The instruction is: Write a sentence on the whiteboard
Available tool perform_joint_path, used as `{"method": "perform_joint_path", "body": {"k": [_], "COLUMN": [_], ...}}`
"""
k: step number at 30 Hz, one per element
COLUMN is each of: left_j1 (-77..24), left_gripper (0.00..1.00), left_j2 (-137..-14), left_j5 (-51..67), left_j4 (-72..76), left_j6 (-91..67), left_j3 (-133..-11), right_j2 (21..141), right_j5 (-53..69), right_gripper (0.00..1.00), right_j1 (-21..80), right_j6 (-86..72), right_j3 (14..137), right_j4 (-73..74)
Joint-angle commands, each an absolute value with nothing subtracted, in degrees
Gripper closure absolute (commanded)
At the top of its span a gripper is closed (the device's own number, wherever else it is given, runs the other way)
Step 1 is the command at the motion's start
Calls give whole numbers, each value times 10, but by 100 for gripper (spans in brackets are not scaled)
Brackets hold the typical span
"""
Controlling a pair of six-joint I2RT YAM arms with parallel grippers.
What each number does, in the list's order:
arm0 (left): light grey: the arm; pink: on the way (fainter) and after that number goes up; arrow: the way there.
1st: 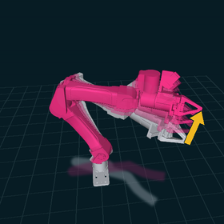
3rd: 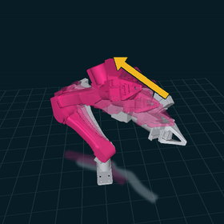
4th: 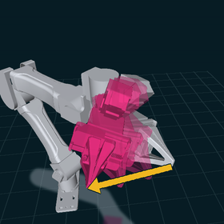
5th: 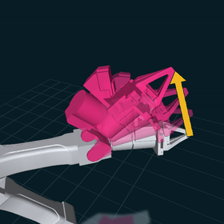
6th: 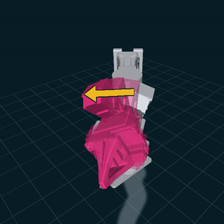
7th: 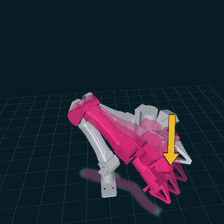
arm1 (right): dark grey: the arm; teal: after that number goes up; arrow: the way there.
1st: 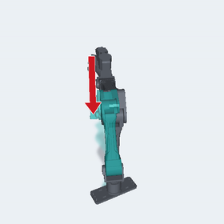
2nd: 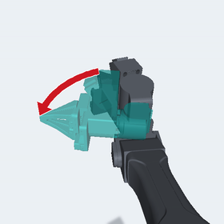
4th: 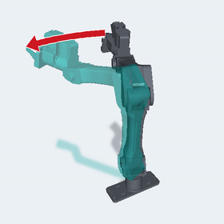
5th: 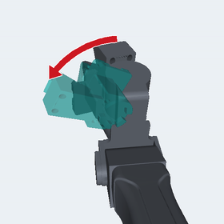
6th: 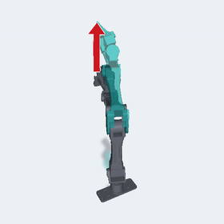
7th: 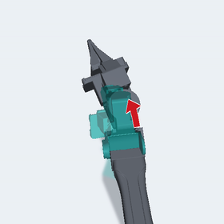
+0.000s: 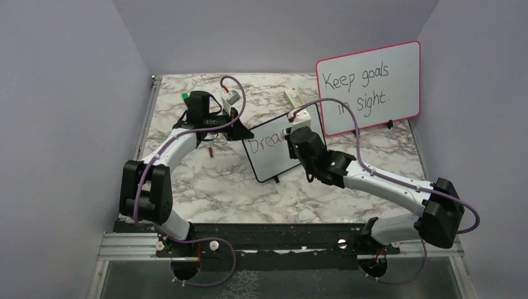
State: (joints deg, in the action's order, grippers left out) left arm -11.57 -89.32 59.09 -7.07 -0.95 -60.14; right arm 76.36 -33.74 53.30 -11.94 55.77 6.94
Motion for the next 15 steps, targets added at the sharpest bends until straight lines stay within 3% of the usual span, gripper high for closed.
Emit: {"method": "perform_joint_path", "body": {"k": [1,15], "left_j1": [-142,-142], "left_gripper": [100,100], "left_j2": [-933,-933], "left_j5": [508,505], "left_j4": [-147,-149], "left_j6": [40,41], "left_j3": [-574,-575], "right_j2": [763,742], "right_j5": [-345,-316], "right_gripper": [99,99], "right_j1": [524,523], "right_j6": [-122,-155], "right_j3": [564,525], "right_j4": [66,106]}}
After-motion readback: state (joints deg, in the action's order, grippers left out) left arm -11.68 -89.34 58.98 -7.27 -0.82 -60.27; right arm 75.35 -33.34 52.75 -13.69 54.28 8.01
